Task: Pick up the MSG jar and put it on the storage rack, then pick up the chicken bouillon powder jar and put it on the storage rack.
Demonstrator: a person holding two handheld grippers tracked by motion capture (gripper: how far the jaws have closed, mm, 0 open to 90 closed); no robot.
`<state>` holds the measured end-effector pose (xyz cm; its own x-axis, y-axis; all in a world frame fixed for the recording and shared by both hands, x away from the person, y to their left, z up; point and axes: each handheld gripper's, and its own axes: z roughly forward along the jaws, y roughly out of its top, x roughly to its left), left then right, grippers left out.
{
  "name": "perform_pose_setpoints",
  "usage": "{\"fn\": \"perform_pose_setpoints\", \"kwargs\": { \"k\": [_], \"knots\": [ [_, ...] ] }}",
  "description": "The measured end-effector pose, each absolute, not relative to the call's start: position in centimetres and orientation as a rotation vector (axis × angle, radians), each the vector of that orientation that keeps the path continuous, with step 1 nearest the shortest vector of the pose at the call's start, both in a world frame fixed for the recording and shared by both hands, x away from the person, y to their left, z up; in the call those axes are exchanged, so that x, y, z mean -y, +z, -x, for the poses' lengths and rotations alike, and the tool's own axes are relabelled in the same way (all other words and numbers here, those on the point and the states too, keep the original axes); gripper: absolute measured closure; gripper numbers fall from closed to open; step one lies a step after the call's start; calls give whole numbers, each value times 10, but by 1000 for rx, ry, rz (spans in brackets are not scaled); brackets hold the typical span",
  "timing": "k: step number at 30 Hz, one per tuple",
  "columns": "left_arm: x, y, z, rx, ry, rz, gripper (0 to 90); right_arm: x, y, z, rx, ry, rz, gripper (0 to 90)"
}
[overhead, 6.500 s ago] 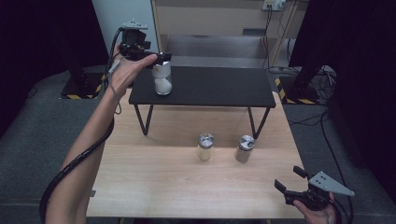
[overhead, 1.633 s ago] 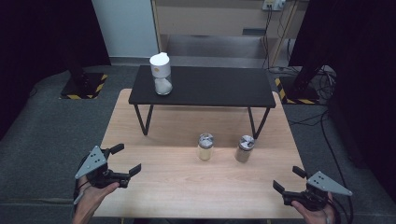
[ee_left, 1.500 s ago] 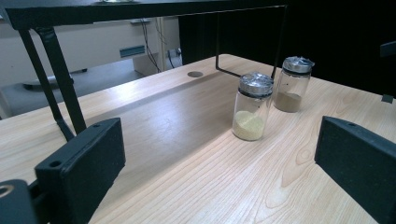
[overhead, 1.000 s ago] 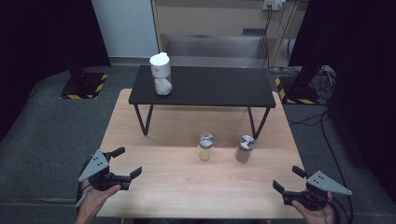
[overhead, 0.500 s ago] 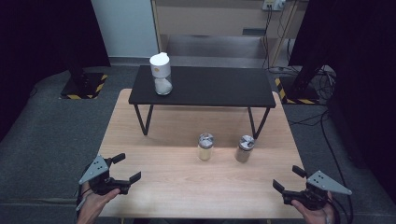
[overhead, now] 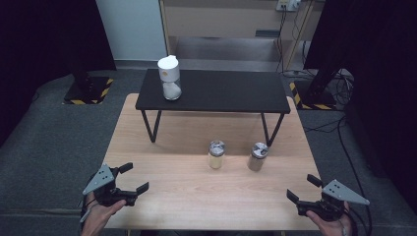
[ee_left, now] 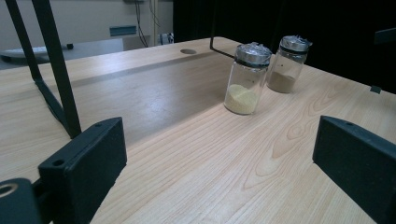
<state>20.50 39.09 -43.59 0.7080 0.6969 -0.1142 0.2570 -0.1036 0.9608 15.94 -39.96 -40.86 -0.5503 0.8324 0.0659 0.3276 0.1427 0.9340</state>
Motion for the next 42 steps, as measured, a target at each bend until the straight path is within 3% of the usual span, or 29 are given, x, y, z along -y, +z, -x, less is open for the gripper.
{"fn": "perform_pose_setpoints", "kwargs": {
  "k": [42],
  "knots": [
    [-390, -435, -202, -729, 457, -1698, 12, 403, -403, -162, -1938, 1455, -1063, 45]
  ]
}}
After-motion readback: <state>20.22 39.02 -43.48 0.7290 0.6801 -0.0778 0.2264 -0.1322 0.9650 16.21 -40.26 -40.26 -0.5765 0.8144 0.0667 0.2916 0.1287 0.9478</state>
